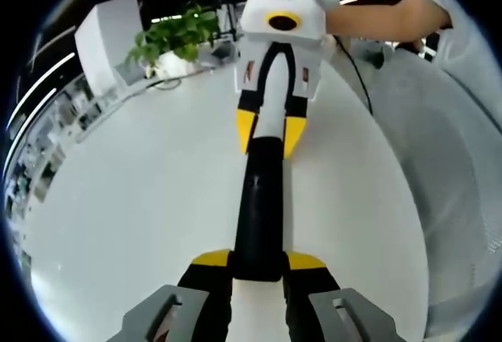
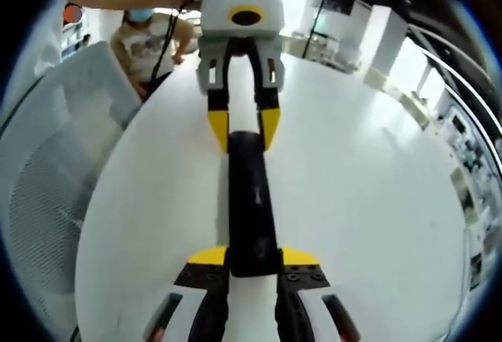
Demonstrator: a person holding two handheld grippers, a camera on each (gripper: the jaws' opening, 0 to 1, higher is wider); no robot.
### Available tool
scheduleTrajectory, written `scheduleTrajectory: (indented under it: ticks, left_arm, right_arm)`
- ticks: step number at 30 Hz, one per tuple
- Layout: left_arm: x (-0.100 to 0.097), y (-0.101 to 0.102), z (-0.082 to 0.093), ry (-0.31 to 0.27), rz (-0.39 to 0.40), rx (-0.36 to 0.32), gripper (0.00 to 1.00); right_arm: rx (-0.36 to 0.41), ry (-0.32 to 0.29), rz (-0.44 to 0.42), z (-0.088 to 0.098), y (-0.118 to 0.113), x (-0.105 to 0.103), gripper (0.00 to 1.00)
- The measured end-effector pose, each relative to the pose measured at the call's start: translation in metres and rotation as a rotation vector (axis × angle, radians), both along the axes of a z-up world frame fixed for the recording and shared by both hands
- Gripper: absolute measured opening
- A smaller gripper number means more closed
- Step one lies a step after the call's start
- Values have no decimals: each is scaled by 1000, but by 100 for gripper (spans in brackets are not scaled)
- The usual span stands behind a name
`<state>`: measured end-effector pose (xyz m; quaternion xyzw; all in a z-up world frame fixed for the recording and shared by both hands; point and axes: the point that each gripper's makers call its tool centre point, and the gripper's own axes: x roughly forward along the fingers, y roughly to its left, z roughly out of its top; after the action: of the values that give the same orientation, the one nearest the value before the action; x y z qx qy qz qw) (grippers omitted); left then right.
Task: Press the specified remote control buttons in sequence, fully releasing each button before pressing the next.
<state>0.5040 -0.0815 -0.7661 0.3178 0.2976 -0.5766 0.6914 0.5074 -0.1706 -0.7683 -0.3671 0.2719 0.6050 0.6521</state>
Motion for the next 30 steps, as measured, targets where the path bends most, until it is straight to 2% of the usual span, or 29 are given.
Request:
scheduleTrajectory:
  ticks: [10,30]
  left_arm:
    - [23,4,6,-69,1,23,23]
    - [62,4,6,-107,15,13,24]
  right_arm:
    - [1,-84,-16,5,4,23,18]
    - [2,-130,-28,7,3,60,18]
